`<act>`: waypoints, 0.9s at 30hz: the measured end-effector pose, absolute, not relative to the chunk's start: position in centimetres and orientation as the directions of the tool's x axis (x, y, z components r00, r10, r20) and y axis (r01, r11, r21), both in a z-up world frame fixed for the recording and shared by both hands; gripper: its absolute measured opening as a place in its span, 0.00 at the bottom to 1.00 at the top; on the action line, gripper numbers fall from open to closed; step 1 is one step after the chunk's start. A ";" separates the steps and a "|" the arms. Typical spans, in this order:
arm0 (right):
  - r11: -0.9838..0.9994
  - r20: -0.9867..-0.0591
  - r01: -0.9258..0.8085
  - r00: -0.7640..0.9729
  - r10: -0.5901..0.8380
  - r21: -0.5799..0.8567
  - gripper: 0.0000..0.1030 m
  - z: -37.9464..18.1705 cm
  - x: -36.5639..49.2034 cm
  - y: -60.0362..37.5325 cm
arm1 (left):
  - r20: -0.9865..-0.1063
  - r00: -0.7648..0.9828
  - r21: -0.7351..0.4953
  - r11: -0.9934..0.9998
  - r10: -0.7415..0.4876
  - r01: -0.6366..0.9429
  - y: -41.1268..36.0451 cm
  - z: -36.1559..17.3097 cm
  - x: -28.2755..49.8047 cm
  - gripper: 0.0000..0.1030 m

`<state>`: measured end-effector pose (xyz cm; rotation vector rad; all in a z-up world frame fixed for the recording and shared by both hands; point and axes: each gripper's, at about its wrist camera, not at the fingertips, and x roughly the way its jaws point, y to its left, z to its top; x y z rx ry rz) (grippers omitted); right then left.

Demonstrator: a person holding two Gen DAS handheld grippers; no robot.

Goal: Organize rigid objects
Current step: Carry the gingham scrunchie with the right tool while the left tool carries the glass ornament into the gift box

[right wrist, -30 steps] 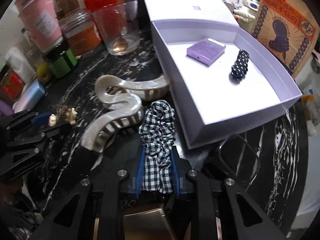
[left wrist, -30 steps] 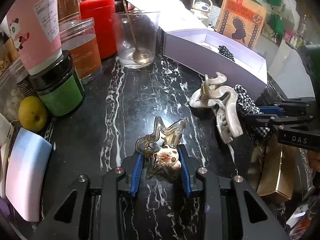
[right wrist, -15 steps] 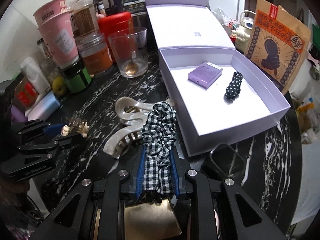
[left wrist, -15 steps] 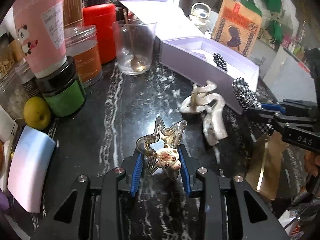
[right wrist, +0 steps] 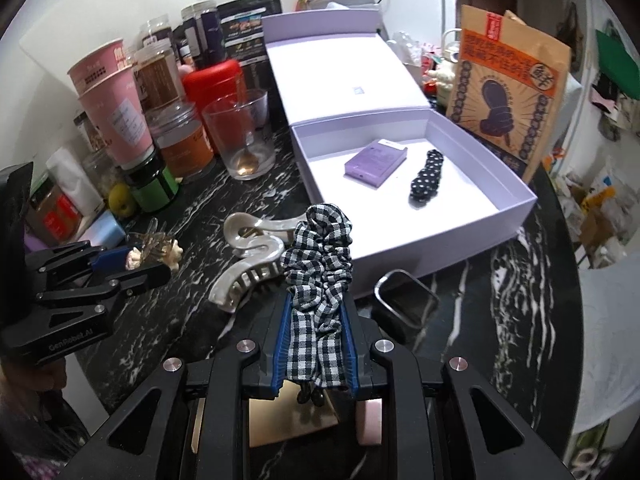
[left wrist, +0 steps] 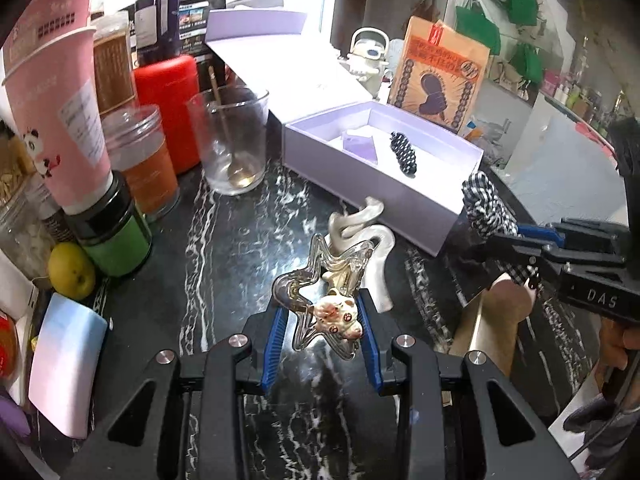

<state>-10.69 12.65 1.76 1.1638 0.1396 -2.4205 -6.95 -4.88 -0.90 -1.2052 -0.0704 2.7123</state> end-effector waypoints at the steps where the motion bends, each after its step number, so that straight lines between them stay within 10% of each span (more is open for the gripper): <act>1: -0.896 -0.761 0.432 -0.546 -0.351 0.104 0.22 1.8 -10.6 12.8 | -0.730 -0.659 -0.118 -0.983 0.183 -0.143 -4.7 -0.8 -7.0 0.32; 27: -0.915 -0.739 0.365 -0.566 -0.366 0.173 0.22 2.4 -8.5 16.6 | -0.699 -0.639 -0.133 -0.937 0.320 -0.323 1.4 1.6 -9.5 0.32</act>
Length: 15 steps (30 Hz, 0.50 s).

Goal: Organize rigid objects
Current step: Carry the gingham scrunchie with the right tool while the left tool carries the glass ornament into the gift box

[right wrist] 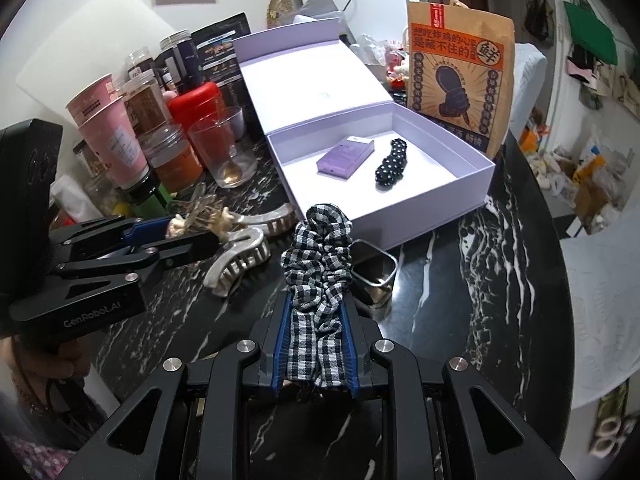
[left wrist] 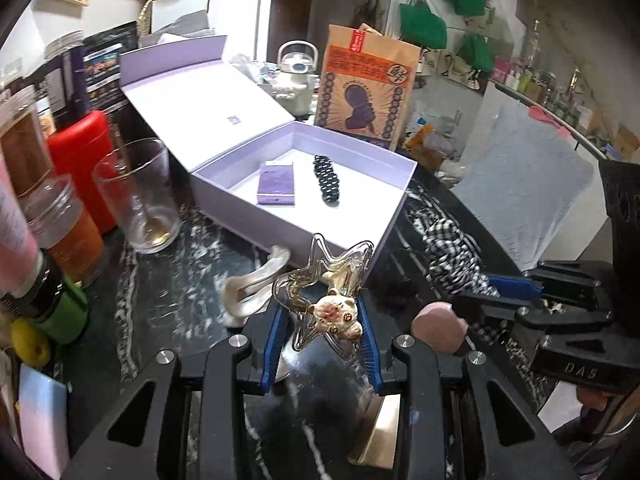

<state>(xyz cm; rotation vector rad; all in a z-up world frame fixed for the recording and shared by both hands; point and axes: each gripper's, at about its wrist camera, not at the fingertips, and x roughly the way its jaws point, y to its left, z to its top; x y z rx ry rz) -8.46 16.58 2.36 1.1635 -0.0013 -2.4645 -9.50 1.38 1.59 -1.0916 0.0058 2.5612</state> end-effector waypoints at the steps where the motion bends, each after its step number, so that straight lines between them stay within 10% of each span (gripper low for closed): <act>1: -0.914 -0.738 0.366 -0.566 -0.368 0.175 0.22 2.4 -8.5 16.6 | -0.700 -0.634 -0.139 -0.933 0.329 -0.332 1.7 1.6 -9.8 0.32; 15: -0.906 -0.692 0.395 -0.613 -0.382 0.150 0.22 4.5 -12.0 17.3 | -0.670 -0.674 -0.124 -0.942 0.311 -0.312 3.0 3.6 -13.9 0.32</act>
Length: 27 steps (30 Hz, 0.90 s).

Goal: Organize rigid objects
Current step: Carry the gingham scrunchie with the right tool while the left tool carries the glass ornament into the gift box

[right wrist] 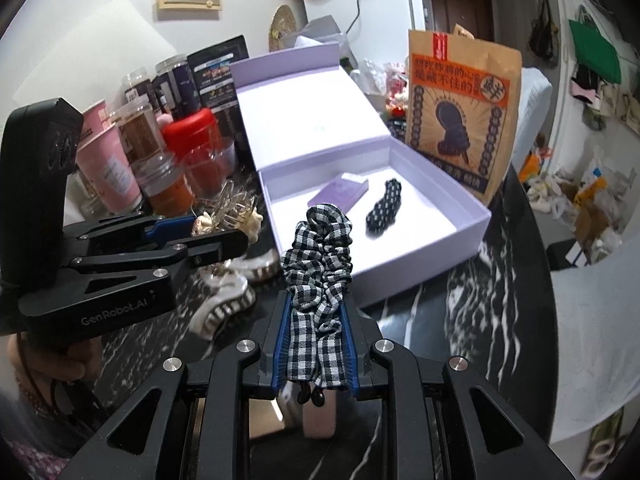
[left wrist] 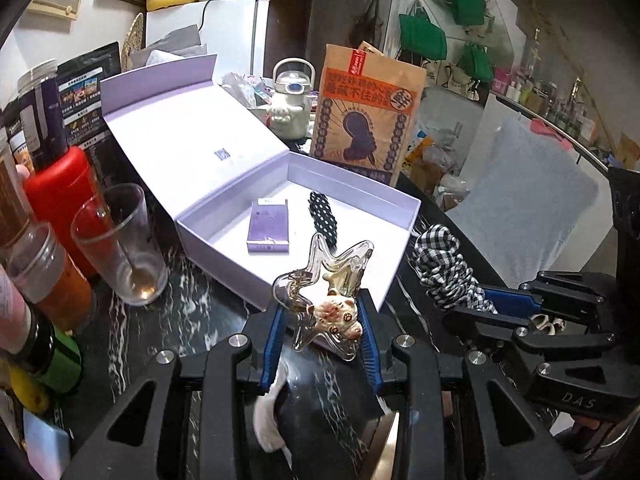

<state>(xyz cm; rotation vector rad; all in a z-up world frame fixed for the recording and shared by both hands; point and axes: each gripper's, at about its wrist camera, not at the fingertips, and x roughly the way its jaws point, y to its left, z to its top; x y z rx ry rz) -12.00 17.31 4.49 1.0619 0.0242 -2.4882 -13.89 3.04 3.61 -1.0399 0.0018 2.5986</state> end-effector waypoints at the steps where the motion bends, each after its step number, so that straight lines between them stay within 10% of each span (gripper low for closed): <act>1: -0.905 -0.688 0.398 -0.615 -0.386 0.152 0.22 4.7 -12.3 17.4 | -0.669 -0.675 -0.123 -0.942 0.310 -0.311 3.0 3.8 -14.1 0.32; 27: -0.896 -0.649 0.421 -0.644 -0.405 0.141 0.22 8.0 -19.4 18.6 | -0.635 -0.712 -0.082 -0.943 0.299 -0.323 4.4 7.2 -20.7 0.32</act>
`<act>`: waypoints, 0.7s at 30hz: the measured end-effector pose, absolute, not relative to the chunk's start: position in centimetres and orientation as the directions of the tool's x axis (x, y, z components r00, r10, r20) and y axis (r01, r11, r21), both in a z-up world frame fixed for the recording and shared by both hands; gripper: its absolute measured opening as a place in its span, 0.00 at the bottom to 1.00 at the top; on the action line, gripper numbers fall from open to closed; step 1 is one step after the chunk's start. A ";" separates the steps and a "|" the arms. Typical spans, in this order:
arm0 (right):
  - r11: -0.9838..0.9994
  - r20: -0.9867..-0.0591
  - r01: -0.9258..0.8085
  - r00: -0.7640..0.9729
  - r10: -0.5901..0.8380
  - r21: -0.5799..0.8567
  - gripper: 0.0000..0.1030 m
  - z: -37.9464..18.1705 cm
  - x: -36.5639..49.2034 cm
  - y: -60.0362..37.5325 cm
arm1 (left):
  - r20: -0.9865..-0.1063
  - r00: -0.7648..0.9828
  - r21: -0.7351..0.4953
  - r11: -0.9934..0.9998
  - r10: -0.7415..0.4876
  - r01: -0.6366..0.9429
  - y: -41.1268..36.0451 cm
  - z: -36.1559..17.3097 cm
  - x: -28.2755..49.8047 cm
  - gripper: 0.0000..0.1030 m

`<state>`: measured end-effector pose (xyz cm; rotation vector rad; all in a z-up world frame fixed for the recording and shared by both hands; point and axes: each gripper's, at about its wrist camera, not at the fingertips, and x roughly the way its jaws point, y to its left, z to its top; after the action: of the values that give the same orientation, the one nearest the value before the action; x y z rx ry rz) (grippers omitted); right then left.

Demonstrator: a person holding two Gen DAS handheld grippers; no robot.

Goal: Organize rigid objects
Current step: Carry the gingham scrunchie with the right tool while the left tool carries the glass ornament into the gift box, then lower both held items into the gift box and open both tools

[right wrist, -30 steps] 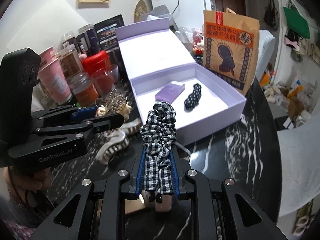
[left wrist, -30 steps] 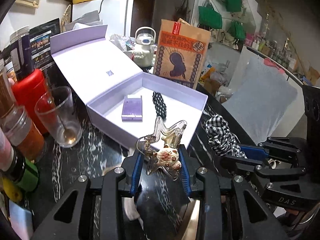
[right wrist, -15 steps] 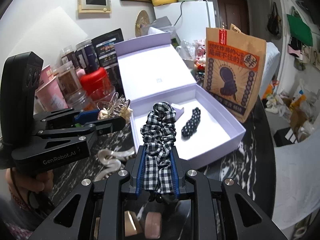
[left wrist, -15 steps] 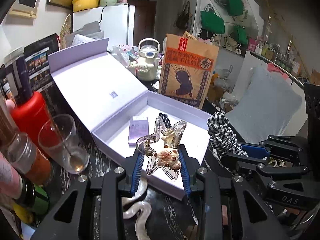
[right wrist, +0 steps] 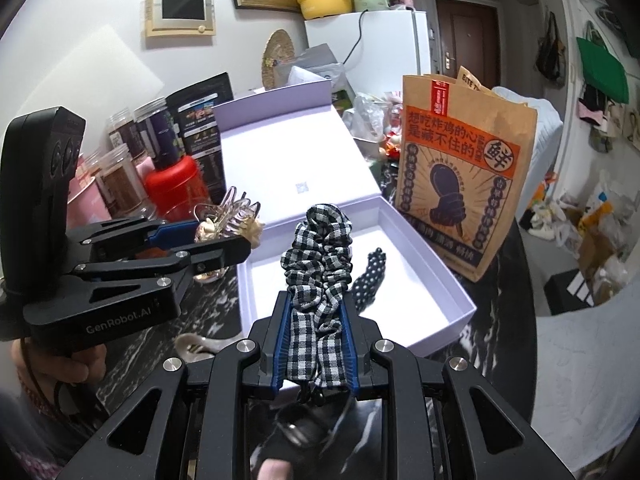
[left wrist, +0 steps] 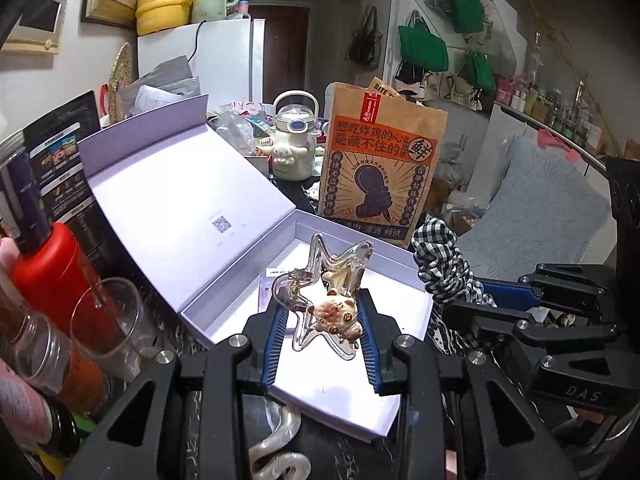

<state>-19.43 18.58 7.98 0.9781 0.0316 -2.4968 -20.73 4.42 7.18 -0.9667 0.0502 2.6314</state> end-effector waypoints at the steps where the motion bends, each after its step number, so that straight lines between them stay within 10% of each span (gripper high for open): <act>1: -0.896 -0.650 0.420 -0.644 -0.404 0.142 0.22 8.0 -19.8 18.7 | -0.636 -0.711 -0.083 -0.943 0.300 -0.324 4.5 7.2 -21.0 0.32; 21: -0.904 -0.675 0.398 -0.625 -0.392 0.156 0.22 6.4 -26.0 19.4 | -0.676 -0.694 -0.044 -0.954 0.246 -0.295 5.0 4.3 -28.1 0.32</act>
<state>-25.96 19.36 6.43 1.0330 0.0110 -2.4948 -28.11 5.02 4.28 -1.0425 0.0975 2.6466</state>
